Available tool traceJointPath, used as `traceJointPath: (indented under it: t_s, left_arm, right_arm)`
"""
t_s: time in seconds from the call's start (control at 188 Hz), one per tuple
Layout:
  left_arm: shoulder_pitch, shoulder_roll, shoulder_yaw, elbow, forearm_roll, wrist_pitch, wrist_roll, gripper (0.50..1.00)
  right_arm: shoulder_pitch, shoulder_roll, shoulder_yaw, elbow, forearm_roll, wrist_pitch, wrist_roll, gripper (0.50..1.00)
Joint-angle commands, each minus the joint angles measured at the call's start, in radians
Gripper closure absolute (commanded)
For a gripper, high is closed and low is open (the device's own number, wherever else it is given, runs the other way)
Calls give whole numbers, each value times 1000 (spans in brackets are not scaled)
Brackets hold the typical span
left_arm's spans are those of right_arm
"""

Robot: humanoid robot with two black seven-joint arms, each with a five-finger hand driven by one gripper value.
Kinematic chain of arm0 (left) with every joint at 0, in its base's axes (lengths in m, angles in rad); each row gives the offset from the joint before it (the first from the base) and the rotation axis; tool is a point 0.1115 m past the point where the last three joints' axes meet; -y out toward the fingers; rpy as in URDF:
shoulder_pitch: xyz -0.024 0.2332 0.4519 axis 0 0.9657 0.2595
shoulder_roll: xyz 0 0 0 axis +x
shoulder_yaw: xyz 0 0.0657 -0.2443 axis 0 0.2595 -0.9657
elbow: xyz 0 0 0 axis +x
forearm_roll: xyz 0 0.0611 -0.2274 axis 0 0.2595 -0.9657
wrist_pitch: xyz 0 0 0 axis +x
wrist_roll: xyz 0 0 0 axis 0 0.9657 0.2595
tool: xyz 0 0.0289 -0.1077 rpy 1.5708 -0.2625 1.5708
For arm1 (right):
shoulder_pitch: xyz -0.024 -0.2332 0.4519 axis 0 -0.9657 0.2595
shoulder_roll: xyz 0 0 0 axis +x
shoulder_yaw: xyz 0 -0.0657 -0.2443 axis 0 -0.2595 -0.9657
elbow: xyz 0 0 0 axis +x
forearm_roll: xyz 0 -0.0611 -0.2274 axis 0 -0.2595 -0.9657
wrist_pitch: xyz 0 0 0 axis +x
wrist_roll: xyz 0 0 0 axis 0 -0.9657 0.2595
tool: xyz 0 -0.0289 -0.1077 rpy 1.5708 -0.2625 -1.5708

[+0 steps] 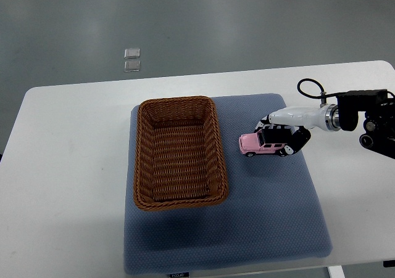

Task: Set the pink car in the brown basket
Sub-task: 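Lift the car with the right hand and carry it over the basket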

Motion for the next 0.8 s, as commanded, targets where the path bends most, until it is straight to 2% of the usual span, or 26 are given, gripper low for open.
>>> traceJointPath:
  t_s: [0.0, 0.128, 0.245, 0.436, 0.617, 0.793]
  left_arm:
    - [0, 0, 0, 0, 0, 0, 0, 500]
    - [0, 0, 0, 0, 0, 0, 0, 500]
    - [0, 0, 0, 0, 0, 0, 0, 500]
    - [0, 0, 0, -2, 0, 0, 0, 500]
    - [0, 0, -2, 0, 0, 0, 0, 500]
    - [0, 0, 0, 0, 0, 0, 0, 500]
  right_arm:
    - [44, -27, 3, 20, 7, -9, 3, 1000]
    - [93, -40, 29, 15, 12, -24, 3, 1000]
    - [111, -4, 77, 4, 12, -21, -1, 1000]
    - [157, 131, 78, 0, 12, -23, -3, 1000]
    - [173, 261, 74, -48, 10, -18, 2, 1000]
    - [176, 339, 63, -86, 7, -15, 2, 1000]
